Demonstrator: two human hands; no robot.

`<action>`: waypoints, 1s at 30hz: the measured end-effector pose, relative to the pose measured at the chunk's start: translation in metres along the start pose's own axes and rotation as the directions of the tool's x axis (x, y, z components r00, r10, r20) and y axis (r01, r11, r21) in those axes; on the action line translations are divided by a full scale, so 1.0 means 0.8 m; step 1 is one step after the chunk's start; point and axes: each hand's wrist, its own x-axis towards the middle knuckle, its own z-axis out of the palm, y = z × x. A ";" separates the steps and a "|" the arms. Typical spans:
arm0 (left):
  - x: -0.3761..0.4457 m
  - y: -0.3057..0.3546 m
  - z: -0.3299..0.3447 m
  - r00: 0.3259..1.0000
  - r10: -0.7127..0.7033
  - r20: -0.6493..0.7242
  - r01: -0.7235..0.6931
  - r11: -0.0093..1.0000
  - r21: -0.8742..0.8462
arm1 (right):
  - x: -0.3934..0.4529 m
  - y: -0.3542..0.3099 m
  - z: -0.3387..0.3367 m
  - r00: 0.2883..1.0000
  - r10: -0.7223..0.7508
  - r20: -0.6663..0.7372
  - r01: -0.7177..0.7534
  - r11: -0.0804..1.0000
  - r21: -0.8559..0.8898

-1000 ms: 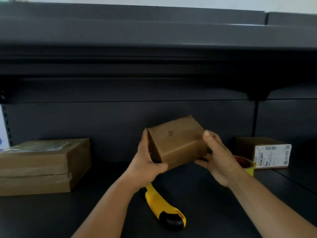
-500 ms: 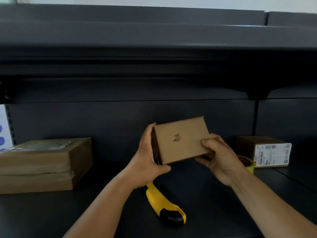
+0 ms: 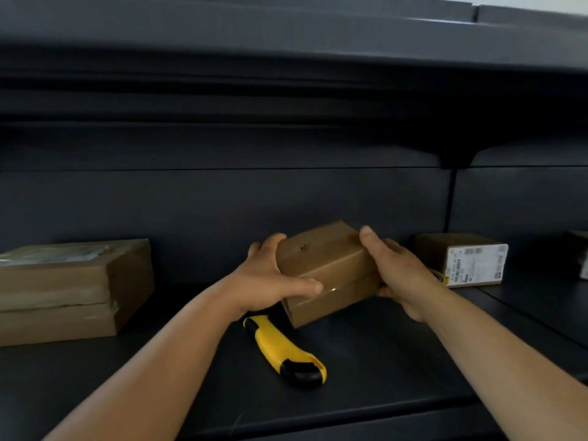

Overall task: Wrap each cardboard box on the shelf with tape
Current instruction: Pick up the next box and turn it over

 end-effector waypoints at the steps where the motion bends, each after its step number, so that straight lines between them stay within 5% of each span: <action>1: 0.001 -0.001 0.000 0.999 -0.023 0.038 0.022 1.000 0.014 | 0.000 0.000 -0.003 0.998 -0.053 -0.034 0.050 0.995 -0.084; 5: 0.005 -0.003 0.005 0.987 -0.078 0.137 0.064 0.992 0.107 | 0.004 0.002 -0.023 0.968 -0.215 -0.131 0.165 0.936 -0.312; 9: 0.007 -0.009 -0.008 0.967 -0.134 0.218 0.100 0.982 0.162 | 0.016 0.018 -0.047 0.987 -0.138 -0.081 0.084 0.877 -0.473; 16: 0.004 -0.013 -0.016 0.950 -0.168 0.263 0.122 0.976 0.183 | 0.022 0.043 -0.056 1.000 0.005 -0.009 -0.010 0.589 -0.808; 21: -0.003 -0.009 -0.013 0.954 -0.170 0.247 0.126 0.975 0.183 | 0.026 0.050 -0.058 0.995 -0.075 -0.066 -0.001 0.654 -0.756; 26: -0.011 -0.005 -0.015 0.957 -0.136 0.257 0.085 0.976 0.202 | 0.024 0.044 -0.057 0.968 -0.158 -0.197 0.047 0.879 -0.475; 30: -0.013 0.004 -0.019 0.992 -0.017 0.129 0.002 0.993 0.116 | 0.010 0.014 -0.049 0.932 -0.269 -0.243 0.217 0.951 -0.220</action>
